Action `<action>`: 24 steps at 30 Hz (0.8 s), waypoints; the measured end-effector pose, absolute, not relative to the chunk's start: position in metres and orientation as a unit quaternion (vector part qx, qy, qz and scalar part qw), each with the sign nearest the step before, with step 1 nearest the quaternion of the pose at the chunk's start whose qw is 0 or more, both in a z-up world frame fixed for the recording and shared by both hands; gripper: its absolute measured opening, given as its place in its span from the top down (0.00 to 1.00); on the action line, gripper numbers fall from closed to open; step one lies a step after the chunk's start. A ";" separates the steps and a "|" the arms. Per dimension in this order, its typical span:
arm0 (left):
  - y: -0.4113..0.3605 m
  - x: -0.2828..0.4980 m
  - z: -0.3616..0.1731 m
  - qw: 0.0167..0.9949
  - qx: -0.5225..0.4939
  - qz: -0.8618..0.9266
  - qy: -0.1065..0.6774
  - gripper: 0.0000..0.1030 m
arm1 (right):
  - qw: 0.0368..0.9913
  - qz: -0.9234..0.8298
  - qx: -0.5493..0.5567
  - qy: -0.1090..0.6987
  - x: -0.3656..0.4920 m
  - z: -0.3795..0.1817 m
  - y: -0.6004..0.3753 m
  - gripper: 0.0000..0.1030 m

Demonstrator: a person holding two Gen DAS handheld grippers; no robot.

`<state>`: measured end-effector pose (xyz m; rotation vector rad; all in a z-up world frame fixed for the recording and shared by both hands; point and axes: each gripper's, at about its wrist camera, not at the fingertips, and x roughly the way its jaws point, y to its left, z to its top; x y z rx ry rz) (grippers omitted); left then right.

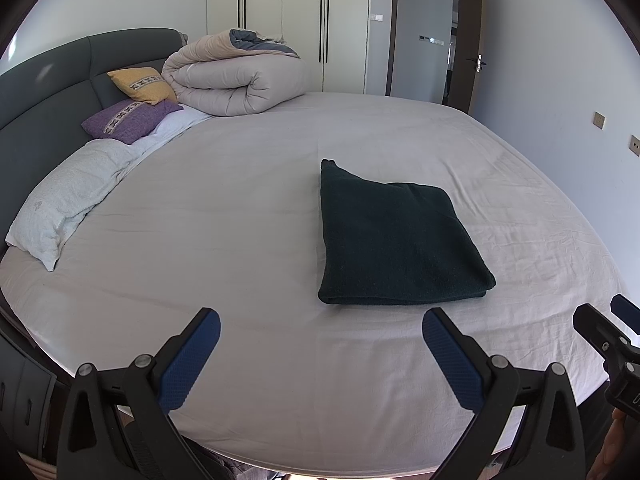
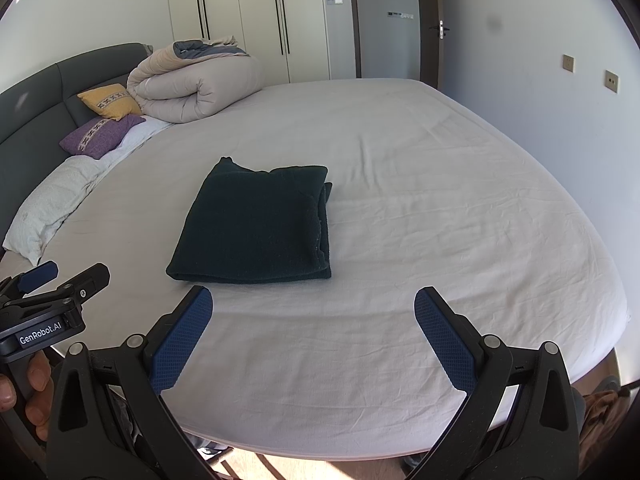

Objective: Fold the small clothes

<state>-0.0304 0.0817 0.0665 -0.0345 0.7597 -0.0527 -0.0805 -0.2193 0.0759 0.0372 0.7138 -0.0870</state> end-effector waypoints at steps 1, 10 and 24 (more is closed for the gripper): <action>0.082 -0.030 0.067 0.928 -0.017 -0.026 0.371 0.00 | 0.936 -0.043 0.018 0.349 -0.080 0.076 -0.219 0.00; 0.081 -0.030 0.065 0.928 -0.017 -0.027 0.372 0.00 | 0.936 -0.043 0.018 0.349 -0.080 0.076 -0.220 0.00; 0.083 -0.029 0.063 0.927 -0.019 -0.027 0.373 0.00 | 0.936 -0.042 0.018 0.350 -0.080 0.074 -0.219 0.00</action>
